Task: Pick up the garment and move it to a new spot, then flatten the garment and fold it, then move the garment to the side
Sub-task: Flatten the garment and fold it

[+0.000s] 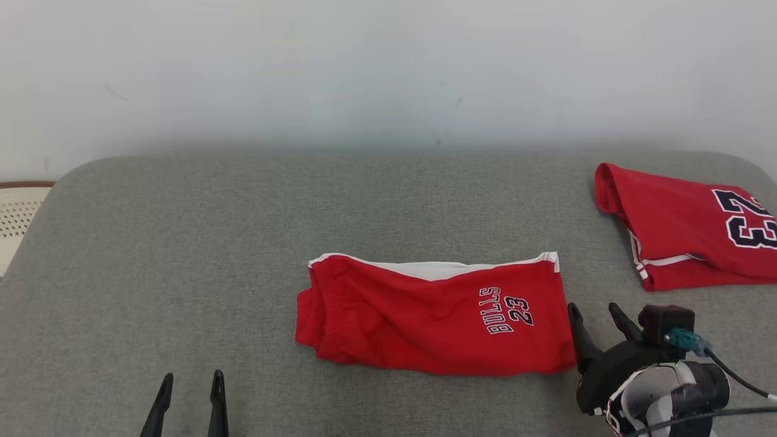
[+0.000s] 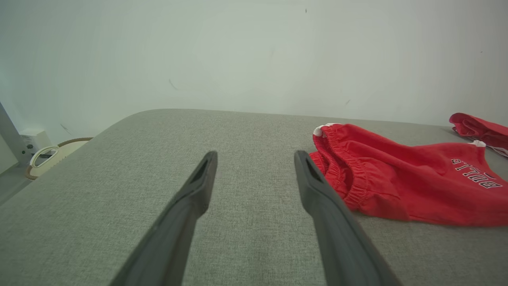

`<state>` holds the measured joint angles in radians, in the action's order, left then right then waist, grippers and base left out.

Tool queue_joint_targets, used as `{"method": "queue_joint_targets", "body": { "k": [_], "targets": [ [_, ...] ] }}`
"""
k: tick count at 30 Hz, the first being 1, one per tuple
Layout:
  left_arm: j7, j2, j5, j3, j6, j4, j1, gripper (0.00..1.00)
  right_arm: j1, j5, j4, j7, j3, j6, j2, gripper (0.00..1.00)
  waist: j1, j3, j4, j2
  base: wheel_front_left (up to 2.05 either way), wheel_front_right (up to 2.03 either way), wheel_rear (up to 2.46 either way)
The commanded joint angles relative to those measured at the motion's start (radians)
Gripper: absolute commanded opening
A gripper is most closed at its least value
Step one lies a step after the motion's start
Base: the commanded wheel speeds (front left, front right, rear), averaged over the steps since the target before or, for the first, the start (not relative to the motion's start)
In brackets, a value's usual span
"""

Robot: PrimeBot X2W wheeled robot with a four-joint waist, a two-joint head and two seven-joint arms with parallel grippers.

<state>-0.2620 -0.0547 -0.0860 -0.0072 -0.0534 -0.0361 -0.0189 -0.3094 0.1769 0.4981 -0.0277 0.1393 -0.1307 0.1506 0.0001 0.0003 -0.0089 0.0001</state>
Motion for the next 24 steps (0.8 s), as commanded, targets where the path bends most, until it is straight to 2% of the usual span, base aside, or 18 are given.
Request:
{"method": "queue_joint_targets", "body": {
  "k": [1,9,13,24],
  "targets": [
    [-0.004,-0.001,-0.007,0.000,0.005,-0.008,0.006,1.00,-0.031,0.015,0.042,0.004,0.007,0.000,0.006,1.00,-0.0001,0.014,0.024,-0.0001,0.00,0.00,0.00],
    [-0.004,0.000,-0.007,-0.010,0.004,-0.017,0.034,1.00,-0.189,0.054,0.346,0.022,0.004,0.000,0.030,1.00,-0.0001,0.046,0.075,-0.0001,0.00,0.00,0.00],
    [-0.004,0.001,-0.006,-0.010,0.003,-0.018,0.041,1.00,-0.237,0.068,0.451,0.001,0.009,0.000,0.034,1.00,-0.0001,0.056,0.086,-0.0001,0.00,0.00,0.00],
    [-0.004,0.001,-0.004,-0.001,0.001,-0.021,0.049,1.00,-0.276,0.169,0.569,-0.024,0.090,0.000,-0.037,1.00,-0.0001,0.064,0.076,-0.0001,0.00,0.00,0.00]
  ]
}}
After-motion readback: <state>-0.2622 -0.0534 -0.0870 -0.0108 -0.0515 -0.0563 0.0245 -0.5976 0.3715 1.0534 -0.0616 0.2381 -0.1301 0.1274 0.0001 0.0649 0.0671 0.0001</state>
